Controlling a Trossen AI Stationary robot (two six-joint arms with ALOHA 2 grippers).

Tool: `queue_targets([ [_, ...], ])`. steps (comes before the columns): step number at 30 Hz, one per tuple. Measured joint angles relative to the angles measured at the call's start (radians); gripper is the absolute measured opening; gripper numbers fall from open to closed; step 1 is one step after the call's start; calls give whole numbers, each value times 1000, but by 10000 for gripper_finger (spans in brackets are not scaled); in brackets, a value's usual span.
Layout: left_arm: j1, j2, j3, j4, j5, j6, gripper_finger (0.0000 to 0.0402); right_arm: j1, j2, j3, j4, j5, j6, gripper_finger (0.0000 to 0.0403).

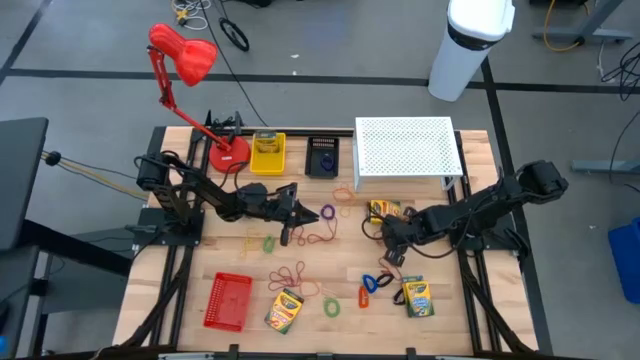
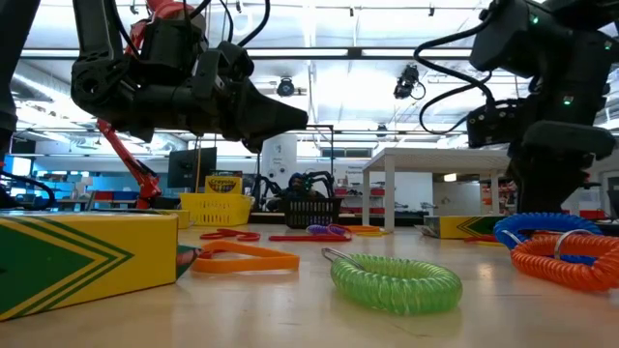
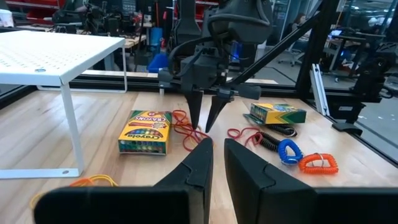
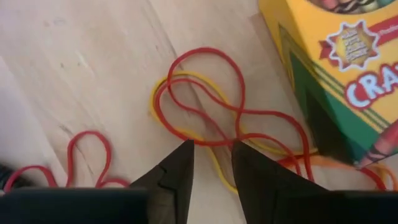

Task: Pick & Place Office Desk Supplies
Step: Put the red rubber band into the red bin

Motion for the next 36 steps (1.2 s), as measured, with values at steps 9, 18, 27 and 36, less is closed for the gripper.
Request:
queue_targets([
  [9,0,0,0,-3,0,0,46,0,57,1,47,1,-26,103],
  [18,0,0,0,-7,1,-1,46,1,38,32,62,-3,-14,23],
  [27,0,0,0,-7,1,-1,46,2,38,151,129,2,-103,5],
  [36,0,0,0,-9,1,-1,46,2,50,195,337,-15,-208,3],
])
